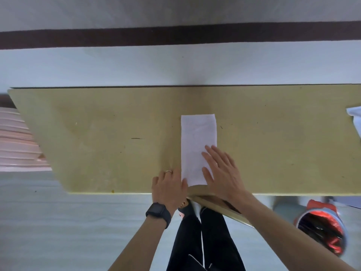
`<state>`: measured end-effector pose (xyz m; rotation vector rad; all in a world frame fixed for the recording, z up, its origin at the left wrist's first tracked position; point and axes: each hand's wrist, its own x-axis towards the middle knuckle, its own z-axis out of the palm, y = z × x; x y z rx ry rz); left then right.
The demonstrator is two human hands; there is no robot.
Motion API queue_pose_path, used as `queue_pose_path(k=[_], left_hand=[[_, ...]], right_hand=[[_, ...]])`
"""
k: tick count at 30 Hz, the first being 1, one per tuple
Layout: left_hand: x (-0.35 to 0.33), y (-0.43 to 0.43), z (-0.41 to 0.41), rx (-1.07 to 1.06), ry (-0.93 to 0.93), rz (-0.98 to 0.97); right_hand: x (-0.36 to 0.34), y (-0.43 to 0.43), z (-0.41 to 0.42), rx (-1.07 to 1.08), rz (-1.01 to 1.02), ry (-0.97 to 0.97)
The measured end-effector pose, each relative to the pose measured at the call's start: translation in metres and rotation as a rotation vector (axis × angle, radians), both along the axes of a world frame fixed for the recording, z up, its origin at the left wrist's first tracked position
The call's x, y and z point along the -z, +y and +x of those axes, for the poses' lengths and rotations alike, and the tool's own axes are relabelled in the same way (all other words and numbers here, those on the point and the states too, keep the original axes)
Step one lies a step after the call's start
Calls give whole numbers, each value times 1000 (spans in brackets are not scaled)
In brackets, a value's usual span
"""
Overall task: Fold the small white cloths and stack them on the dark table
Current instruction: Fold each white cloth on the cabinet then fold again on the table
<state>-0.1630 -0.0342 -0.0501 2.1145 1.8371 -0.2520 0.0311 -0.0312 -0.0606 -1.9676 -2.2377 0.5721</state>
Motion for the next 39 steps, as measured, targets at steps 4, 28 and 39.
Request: queue_pose_path(k=[4, 28, 39], left_hand=[[25, -13, -16, 405, -245, 225], [-21, -10, -25, -34, -575, -230], [-2, 99, -3, -760, -947, -433]], right_hand=[[14, -66, 10, -95, -25, -20], [-17, -61, 27, 61, -39, 287], [-18, 67, 9, 681, -364, 632]])
